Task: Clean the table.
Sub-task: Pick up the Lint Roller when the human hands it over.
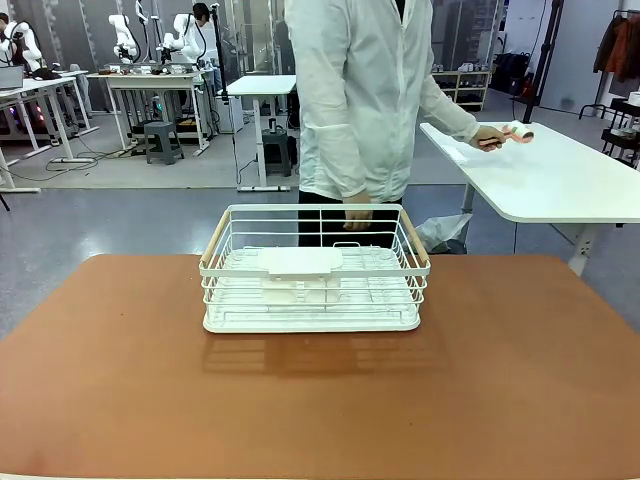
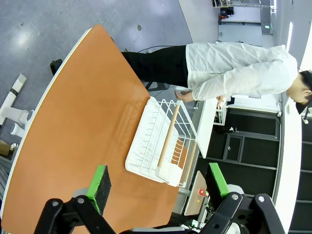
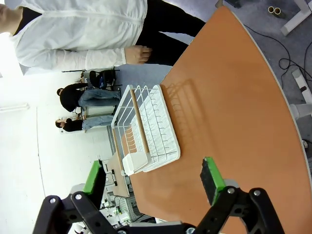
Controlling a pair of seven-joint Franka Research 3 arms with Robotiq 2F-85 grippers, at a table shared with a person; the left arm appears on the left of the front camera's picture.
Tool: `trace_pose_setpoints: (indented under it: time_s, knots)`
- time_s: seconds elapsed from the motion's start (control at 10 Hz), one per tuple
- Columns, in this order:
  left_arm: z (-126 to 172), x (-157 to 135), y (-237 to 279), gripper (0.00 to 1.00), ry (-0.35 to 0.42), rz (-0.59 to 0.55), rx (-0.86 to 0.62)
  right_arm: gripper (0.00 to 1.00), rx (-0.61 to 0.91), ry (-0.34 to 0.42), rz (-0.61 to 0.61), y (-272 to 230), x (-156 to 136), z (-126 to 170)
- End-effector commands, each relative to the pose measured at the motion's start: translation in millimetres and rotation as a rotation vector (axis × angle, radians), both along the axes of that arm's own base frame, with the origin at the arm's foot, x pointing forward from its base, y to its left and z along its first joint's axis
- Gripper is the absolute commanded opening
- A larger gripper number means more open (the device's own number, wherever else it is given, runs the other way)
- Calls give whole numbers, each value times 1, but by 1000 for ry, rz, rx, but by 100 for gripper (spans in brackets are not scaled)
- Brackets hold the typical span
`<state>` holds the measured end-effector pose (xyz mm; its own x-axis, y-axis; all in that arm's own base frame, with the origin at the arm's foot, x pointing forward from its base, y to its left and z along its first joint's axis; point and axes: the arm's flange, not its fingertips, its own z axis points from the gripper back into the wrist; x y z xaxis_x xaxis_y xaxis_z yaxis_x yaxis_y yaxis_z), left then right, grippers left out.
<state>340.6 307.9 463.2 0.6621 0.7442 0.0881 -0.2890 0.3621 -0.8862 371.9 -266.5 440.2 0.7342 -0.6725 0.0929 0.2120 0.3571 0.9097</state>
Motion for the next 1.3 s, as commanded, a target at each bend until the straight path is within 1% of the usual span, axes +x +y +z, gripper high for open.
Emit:
trace_pose_setpoints:
  time_s: [0.0,1.2]
  knots:
    - [0,-1,3,100,-23,-11,-11,100,7,-21,2,0,0,2]
    - [0,-1,3,100,-23,-11,-11,100,7,-21,2,0,0,2]
